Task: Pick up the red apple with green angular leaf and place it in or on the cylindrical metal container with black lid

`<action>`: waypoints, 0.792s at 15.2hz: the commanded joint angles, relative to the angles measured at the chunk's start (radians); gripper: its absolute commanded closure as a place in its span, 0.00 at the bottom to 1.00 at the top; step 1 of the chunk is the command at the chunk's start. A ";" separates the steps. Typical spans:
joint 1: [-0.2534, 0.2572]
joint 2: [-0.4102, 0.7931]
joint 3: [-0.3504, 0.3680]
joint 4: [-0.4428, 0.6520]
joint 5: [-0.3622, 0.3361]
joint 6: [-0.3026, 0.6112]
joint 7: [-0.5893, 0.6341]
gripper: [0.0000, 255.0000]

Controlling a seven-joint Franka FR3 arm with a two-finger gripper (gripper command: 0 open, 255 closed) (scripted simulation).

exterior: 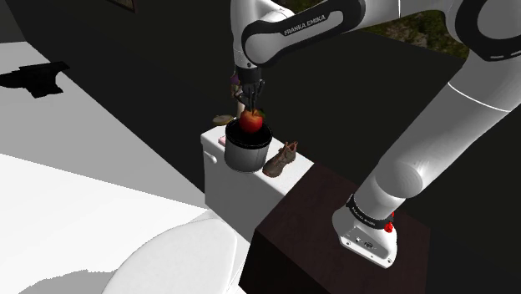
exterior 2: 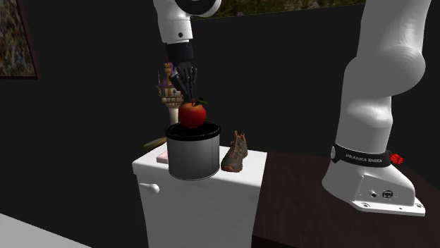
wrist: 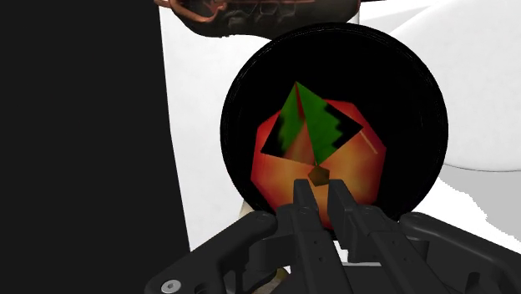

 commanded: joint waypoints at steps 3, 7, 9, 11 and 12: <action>0.000 0.000 0.000 0.000 0.000 0.000 0.000 0.00; 0.003 -0.010 0.002 0.023 0.007 -0.033 -0.004 0.00; 0.008 -0.025 0.007 0.074 0.018 -0.099 -0.011 0.00; 0.010 -0.030 0.009 0.095 0.021 -0.125 -0.013 0.00; 0.010 -0.030 0.009 0.095 0.021 -0.125 -0.013 0.00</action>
